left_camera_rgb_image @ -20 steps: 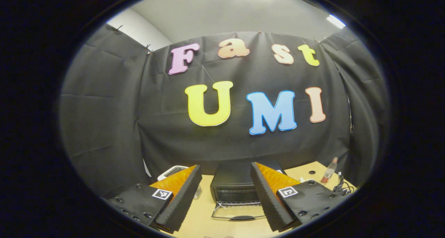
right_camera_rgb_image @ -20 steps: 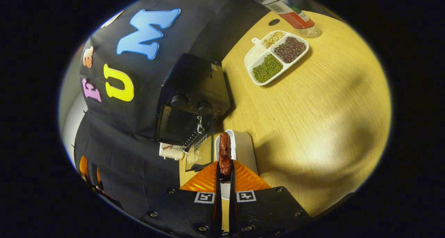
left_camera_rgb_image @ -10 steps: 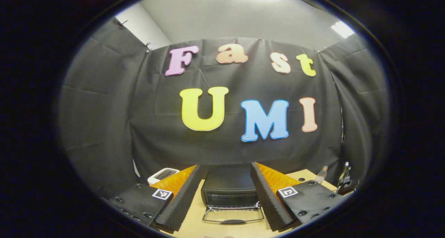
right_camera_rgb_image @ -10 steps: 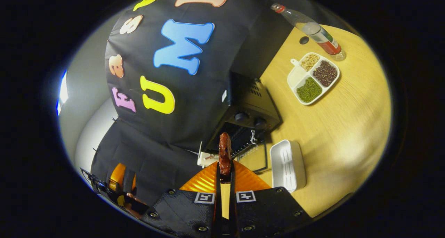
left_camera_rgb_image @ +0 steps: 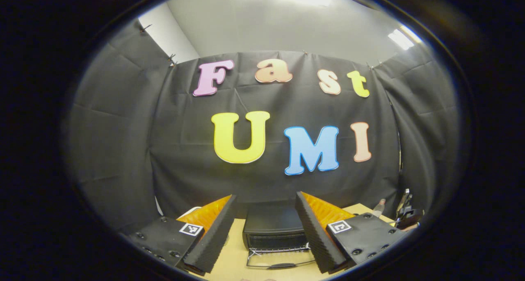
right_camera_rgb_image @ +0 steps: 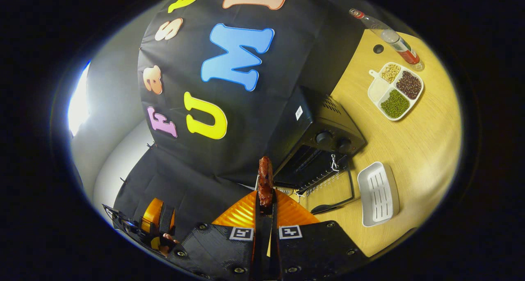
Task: Open the electric oven with the left hand, put the food in, and close the electric oven.
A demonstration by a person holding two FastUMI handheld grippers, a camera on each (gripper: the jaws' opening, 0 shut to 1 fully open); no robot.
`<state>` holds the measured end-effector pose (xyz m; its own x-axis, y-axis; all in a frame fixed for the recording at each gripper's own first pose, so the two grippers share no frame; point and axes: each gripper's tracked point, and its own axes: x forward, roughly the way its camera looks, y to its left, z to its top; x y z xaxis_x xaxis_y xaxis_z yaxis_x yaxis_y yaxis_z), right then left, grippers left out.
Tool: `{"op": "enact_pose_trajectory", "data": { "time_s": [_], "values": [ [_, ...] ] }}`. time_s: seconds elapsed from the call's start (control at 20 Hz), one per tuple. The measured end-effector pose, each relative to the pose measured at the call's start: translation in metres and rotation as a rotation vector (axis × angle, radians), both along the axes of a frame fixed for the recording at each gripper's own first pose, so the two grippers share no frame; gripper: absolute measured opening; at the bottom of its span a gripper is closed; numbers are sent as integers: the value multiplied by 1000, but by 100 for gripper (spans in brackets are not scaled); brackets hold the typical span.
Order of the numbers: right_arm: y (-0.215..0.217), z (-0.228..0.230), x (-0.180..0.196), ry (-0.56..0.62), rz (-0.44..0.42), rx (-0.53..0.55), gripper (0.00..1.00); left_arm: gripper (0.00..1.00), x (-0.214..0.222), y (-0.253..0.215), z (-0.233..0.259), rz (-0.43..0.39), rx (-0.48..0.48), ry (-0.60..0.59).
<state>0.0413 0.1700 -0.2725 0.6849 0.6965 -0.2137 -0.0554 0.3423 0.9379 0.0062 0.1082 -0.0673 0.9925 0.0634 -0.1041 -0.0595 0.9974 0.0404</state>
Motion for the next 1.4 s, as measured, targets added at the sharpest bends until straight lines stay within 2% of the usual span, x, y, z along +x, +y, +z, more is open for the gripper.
{"op": "enact_pose_trajectory", "data": {
  "time_s": [0.05,0.15,0.2,0.35,0.4,0.6,0.65,0.7,0.75,0.8,0.85,0.9,0.95,1.0,1.05,1.15,1.2,1.35,1.4],
  "values": [
    [6,-2,3,4,-1,1,8,99,-1,6,2,4,-1,0],
    [18,-11,7,18,-1,-9,8,90,-1,20,2,18,-3,9],
    [25,-14,10,26,-5,-13,8,99,-2,28,1,27,-8,16],
    [47,-28,22,69,-11,-13,8,90,-4,53,-4,57,-19,31],
    [54,-32,24,78,-10,-9,8,95,-6,62,-8,69,-15,41],
    [77,-57,42,133,-35,-12,8,99,-14,93,-9,115,9,52],
    [81,-65,49,152,-50,-13,8,90,-17,98,-7,122,6,48],
    [86,-75,56,174,-69,-20,8,99,-19,105,-7,130,5,46],
    [91,-87,63,198,-90,-31,8,90,-21,113,-7,141,5,46],
    [96,-97,72,215,-109,-41,8,99,-23,121,-10,153,7,51],
    [99,-105,79,222,-128,-50,8,99,-25,128,-12,163,7,58],
    [103,-111,86,229,-149,-55,8,95,-27,134,-14,172,5,64],
    [107,-115,95,230,-166,-53,8,99,-28,140,-16,180,4,66],
    [112,-121,102,239,-185,-50,8,90,-30,146,-16,187,1,67],
    [116,-130,109,252,-203,-51,8,95,-30,150,-18,193,-2,69],
    [118,-145,121,280,-246,-56,8,95,-31,159,-21,204,0,73],
    [119,-151,125,291,-263,-58,8,99,-34,163,-22,211,1,77],
    [119,-161,138,306,-331,-33,8,99,-35,175,-24,226,4,80],
    [120,-164,143,306,-352,-24,8,96,-37,179,-25,231,5,83]
  ]
}}
